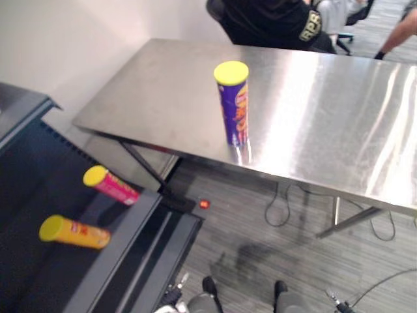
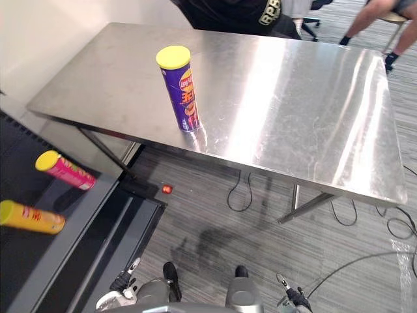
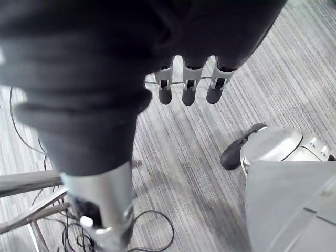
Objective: Put the gum and the chips on the shelf.
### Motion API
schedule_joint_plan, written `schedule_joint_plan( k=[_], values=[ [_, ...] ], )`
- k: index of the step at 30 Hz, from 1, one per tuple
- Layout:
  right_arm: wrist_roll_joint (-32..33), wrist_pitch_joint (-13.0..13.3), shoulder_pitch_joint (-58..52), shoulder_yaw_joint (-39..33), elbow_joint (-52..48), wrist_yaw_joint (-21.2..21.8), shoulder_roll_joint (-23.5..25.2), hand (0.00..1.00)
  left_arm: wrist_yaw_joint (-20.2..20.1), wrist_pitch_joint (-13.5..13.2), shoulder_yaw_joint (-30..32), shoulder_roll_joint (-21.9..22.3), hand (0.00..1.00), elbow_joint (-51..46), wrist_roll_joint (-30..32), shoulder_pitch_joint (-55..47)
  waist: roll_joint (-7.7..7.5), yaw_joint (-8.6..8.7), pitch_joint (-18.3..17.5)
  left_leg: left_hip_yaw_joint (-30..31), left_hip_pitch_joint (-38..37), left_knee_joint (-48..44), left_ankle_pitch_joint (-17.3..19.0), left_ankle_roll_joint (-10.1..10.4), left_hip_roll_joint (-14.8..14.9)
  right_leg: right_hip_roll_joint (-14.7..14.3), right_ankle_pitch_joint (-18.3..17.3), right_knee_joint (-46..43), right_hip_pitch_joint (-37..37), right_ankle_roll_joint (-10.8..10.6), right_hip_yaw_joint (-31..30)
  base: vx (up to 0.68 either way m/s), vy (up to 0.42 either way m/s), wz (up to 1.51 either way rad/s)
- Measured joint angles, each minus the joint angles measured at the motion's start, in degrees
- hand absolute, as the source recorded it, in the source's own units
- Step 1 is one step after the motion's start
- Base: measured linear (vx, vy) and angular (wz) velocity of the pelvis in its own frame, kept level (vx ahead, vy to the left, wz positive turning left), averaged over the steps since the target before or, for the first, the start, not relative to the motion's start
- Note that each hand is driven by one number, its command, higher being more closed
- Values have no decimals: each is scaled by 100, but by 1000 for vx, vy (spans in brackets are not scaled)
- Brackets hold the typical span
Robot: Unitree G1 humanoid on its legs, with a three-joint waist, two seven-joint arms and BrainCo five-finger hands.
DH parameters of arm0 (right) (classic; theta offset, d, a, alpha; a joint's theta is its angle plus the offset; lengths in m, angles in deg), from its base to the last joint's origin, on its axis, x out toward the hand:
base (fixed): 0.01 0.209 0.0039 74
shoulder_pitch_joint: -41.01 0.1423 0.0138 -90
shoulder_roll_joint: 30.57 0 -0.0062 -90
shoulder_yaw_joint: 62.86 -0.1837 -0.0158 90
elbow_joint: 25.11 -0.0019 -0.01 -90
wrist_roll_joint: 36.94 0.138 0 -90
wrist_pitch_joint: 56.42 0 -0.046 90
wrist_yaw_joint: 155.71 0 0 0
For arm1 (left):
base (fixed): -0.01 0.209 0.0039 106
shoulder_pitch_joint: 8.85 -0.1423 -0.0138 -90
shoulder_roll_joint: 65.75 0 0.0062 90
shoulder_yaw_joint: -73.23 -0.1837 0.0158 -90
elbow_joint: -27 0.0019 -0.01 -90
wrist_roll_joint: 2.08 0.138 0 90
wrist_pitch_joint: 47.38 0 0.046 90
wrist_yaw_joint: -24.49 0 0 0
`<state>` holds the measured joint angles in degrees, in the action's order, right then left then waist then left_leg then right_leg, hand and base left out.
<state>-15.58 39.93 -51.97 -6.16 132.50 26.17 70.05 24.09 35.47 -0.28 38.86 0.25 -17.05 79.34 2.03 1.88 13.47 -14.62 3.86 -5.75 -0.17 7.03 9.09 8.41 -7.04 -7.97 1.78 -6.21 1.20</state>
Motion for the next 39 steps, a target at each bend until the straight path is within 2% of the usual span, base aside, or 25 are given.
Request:
schedule_joint_plan(
  k=[1, 2, 5, 9, 12, 14, 15, 16, 17, 19, 21, 24, 27, 28, 29, 30, 31, 33, 34, 35, 39],
  values=[
    [1, -6, -30, -19, 34, 0, 99, 0, 1, -19, -44, -91, 0, -4, 19, 1, -101, -40, -16, 56, -8, -1, 23, -31, -136, 120, 23, 86, -12, -36, -54, 77, 159, -3],
    [0, -6, -39, -44, 35, 1, 150, 0, 6, -13, -44, -100, 0, -1, 19, -1, -128, -44, -30, 32, -10, 7, 58, -81, -185, 179, 39, 123, -19, -64, -92, 41, 119, -2],
    [2, -8, -25, -305, 30, 49, 250, 0, 15, 7, -49, -103, 0, 20, 40, -52, -112, -42, -48, -42, -145, 128, 157, -188, -330, 292, 93, 252, -92, -154, -175, -1, 123, -9],
    [3, -16, -39, -686, 19, 64, 284, 0, 14, 4, -41, -111, 0, 56, 266, -85, -117, -44, -139, -277, -357, 348, 184, -192, -357, 288, 109, 376, -56, -173, -442, -44, 40, -39],
    [8, -16, -96, -901, 11, 30, 291, 0, 11, 4, -41, -102, 0, 99, 363, -162, -196, -24, -331, -548, -437, 514, 209, -159, -397, 277, 186, 444, 120, -178, -736, 2, 22, -52],
    [24, -22, -205, -1124, 32, -8, 314, 0, 10, 1, -29, -107, 0, 171, 501, -182, -170, -34, -482, -563, -475, 573, 249, -134, -430, 292, 258, 588, 77, -201, -763, 52, 18, -14],
    [141, -33, -251, -1377, 43, -18, 328, 0, 8, -8, 58, -106, 0, 181, 506, -192, -221, -38, -544, -570, -479, 571, 274, -129, -433, 296, 343, 680, 39, -256, -754, 68, 9, -5],
    [167, -35, -247, -1493, 49, -21, 328, 0, 9, -7, 110, -105, 0, 194, 506, -191, -185, -39, -576, -569, -501, 572, 275, -130, -432, 296, 374, 726, -8, -263, -744, 85, -1, -5],
    [262, -42, -241, -1870, 53, -31, 323, 0, 9, -7, 221, -104, 0, 222, 510, -203, -261, -43, -619, -564, -502, 580, 275, -138, -430, 295, 414, 805, -38, -261, -729, 80, -17, -3],
    [455, -46, -155, -2581, 52, -68, 257, 0, 2, 0, 350, -99, 0, 223, 513, -232, -255, -39, -692, -541, -516, 606, 280, -138, -427, 293, 470, 901, -97, -269, -663, 75, -24, -2],
    [692, -50, -14, -3488, 39, -185, -11, 0, -9, 17, 511, -98, 0, 224, 496, -250, -273, -17, -722, -540, -539, 666, 286, -146, -432, 279, 490, 893, -83, -285, -634, 51, -24, -4],
    [960, -47, 152, -4078, -57, -321, -498, 0, -57, 19, 644, -89, 0, 225, 490, -297, -272, -5, -731, -590, -630, 765, 292, -156, -450, 274, 494, 846, -67, -291, -636, 30, -9, -13],
    [1130, 46, 335, -3826, -1032, -637, -921, 0, -54, 20, 737, -81, 0, 255, 488, -337, -281, 109, -792, -724, -706, 879, 288, -165, -471, 267, 494, 733, 8, -291, -652, 8, -4, -20],
    [1131, 119, 354, -3645, -1595, -796, -1034, 0, -51, 22, 761, -73, 0, 268, 487, -353, -316, 115, -857, -738, -713, 900, 289, -164, -473, 272, 500, 722, 30, -301, -648, 11, -9, -8],
    [1130, 220, 332, -3506, -2146, -900, -1057, 0, -50, 22, 776, -60, 0, 253, 487, -354, -282, 110, -933, -766, -735, 901, 291, -160, -469, 272, 507, 723, 28, -308, -646, 15, -14, -15],
    [1126, 327, 336, -3262, -2922, -1048, -1056, 0, -47, 21, 822, -18, 0, 189, 487, -399, -345, 108, -944, -820, -785, 937, 292, -160, -455, 257, 528, 723, 27, -342, -647, 8, -31, -20],
    [1109, 408, 336, -2948, -3645, -1183, -1042, 0, -41, 22, 840, 32, 0, 130, 489, -452, -307, 114, -997, -847, -818, 973, 287, -165, -448, 253, 530, 724, 26, -344, -643, -5, -50, -16],
    [749, 490, 258, -2510, -4853, -1442, -1019, 0, -38, 36, 847, 142, 0, 30, 495, -487, -321, 106, -1050, -850, -821, 1002, 285, -164, -423, 251, 530, 723, 39, -345, -637, -22, -54, -3],
    [489, 577, 280, -2313, -5498, -1553, -972, 0, -40, 42, 843, 154, 0, -15, 501, -495, -283, 103, -1100, -845, -833, 1042, 261, -157, -413, 238, 530, 723, 50, -345, -626, -42, -57, 2],
    [267, 682, 339, -2191, -5859, -1618, -944, 0, -42, 53, 842, 164, 0, -51, 508, -518, -333, 82, -1131, -837, -831, 1118, 219, -143, -413, 221, 530, 723, 88, -346, -620, -40, -56, 5],
    [-173, 704, 589, -1647, -6492, -1778, -893, 0, -49, 145, 789, 130, 0, -49, 534, -554, -298, 30, -1181, -809, -797, 1146, 159, -149, -396, 204, 530, 736, 95, -345, -586, -35, -60, 2]
  ],
)
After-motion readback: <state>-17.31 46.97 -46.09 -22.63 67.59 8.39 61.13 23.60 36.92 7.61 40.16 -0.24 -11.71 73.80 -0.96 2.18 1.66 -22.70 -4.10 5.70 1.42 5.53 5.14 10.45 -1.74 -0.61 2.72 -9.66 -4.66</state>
